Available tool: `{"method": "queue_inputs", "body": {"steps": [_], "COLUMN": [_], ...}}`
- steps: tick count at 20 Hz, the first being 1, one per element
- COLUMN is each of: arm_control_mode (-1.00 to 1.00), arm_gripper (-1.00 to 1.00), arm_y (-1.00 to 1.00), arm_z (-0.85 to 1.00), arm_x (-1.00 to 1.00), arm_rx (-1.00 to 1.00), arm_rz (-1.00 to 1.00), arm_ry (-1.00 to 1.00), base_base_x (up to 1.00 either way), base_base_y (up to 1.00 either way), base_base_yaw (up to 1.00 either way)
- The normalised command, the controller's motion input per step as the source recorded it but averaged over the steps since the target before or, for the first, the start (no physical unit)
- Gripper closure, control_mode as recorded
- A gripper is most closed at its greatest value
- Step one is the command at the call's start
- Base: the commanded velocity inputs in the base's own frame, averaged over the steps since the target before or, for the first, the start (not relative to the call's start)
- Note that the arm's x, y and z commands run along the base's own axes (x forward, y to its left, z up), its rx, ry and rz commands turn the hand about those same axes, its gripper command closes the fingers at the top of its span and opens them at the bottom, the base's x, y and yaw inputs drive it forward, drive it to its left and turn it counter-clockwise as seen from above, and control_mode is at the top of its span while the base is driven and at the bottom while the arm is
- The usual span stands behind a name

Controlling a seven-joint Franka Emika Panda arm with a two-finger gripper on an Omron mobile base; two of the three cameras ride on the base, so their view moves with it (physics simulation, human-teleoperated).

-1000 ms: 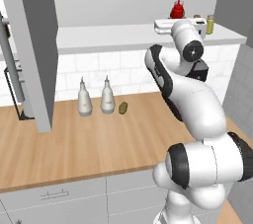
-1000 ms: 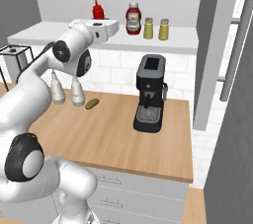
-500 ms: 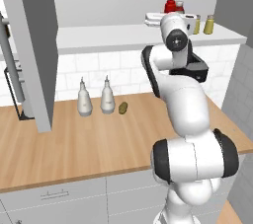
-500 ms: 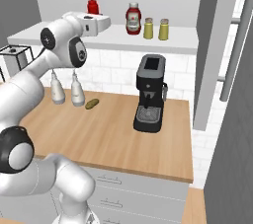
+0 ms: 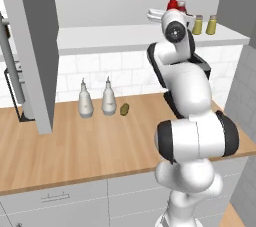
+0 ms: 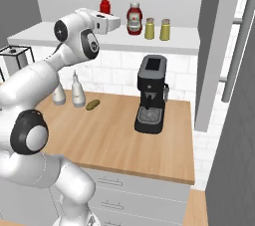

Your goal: Put the shaker and condiment bottle from the counter next to their counterparts in the cabinet.

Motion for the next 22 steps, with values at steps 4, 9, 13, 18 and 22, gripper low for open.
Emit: {"method": "queue_inputs", "body": {"steps": [4,9,13,18,22], "arm_control_mode": [-1.0,-1.0,-1.0,-1.0,-1.0], "arm_gripper": [1.0,1.0,1.0,1.0,1.0], "arm_y": [-0.01,0.0,0.0,0.0,0.0], "arm_z": [0.0,-0.17,-0.32,-0.36,-0.3], "arm_x": [0.52,0.2,0.04,0.1,0.24], "arm_rx": [0.06,-0.06,-0.06,-0.02,-0.03], "arm_rz": [0.0,0.0,0.0,0.0,0.0], "arm_ry": [0.08,-0.02,-0.01,0.0,0.0], "base_base_x": [0.0,0.0,0.0,0.0,0.0], "base_base_y": [0.0,0.0,0.0,0.0,0.0], "base_base_yaw": [0.0,0.0,0.0,0.0,0.0]}}
